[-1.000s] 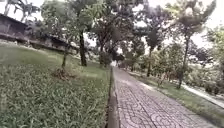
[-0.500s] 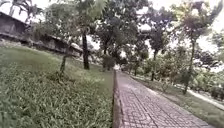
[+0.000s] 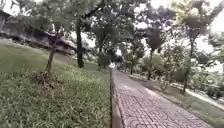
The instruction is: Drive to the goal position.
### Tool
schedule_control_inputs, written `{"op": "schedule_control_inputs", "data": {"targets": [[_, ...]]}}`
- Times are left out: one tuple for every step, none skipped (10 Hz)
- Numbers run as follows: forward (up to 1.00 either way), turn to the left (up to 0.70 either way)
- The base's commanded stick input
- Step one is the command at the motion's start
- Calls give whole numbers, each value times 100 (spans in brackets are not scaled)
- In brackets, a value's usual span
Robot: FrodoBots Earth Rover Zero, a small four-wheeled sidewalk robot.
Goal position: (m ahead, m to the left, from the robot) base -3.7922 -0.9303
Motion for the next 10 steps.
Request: {"op": "schedule_control_inputs", "data": {"targets": [[70,-27],[70,-27],[70,-27],[70,-27],[70,-27],[70,-27],[70,-27],[70,-27],[70,-27],[70,-27]]}}
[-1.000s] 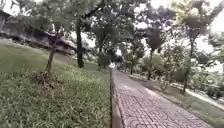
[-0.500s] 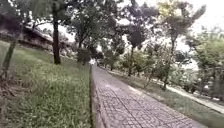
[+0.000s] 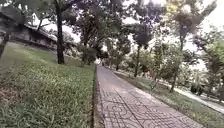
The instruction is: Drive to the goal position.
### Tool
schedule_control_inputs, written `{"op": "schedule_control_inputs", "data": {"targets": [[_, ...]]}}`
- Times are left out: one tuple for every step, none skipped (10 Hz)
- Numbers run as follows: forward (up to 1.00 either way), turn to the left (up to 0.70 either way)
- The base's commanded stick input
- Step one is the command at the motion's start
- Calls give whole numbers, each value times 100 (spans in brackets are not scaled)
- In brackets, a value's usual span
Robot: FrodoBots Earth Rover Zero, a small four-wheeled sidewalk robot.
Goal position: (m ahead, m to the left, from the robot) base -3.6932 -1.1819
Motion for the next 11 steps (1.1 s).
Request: {"op": "schedule_control_inputs", "data": {"targets": [[70,-27],[70,-27],[70,-27],[70,-27],[70,-27],[70,-17],[70,0],[70,0],[70,0],[70,-27],[70,-27]]}}
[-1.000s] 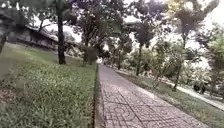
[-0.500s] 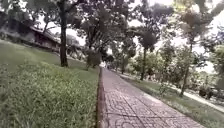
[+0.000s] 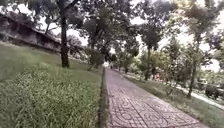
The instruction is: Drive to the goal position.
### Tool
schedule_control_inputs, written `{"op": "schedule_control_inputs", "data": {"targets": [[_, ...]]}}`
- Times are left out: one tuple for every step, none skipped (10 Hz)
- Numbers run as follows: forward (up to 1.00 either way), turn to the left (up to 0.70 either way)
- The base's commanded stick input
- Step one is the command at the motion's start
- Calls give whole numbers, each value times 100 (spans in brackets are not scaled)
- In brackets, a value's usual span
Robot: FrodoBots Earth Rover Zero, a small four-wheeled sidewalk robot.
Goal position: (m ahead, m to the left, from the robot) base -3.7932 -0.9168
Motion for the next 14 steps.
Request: {"op": "schedule_control_inputs", "data": {"targets": [[70,-27],[70,-27],[70,-27],[70,-27],[70,-27],[70,-27],[70,-27],[70,-27],[70,-27],[70,-27],[70,-27],[70,-27],[70,-27],[70,-27]]}}
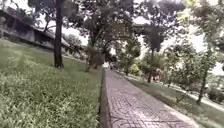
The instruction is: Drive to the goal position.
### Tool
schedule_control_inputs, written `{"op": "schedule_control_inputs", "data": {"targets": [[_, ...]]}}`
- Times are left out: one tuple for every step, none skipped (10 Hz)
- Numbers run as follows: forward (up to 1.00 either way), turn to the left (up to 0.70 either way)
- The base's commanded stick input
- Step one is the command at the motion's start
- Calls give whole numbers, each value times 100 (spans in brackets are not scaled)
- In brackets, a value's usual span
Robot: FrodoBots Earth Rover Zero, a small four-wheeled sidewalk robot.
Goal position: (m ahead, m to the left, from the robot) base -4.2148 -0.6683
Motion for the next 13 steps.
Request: {"op": "schedule_control_inputs", "data": {"targets": [[70,-27],[70,-27],[70,-27],[70,-27],[70,-27],[70,-27],[70,-27],[70,-27],[70,-27],[70,-27],[70,-27],[70,-27],[70,-27]]}}
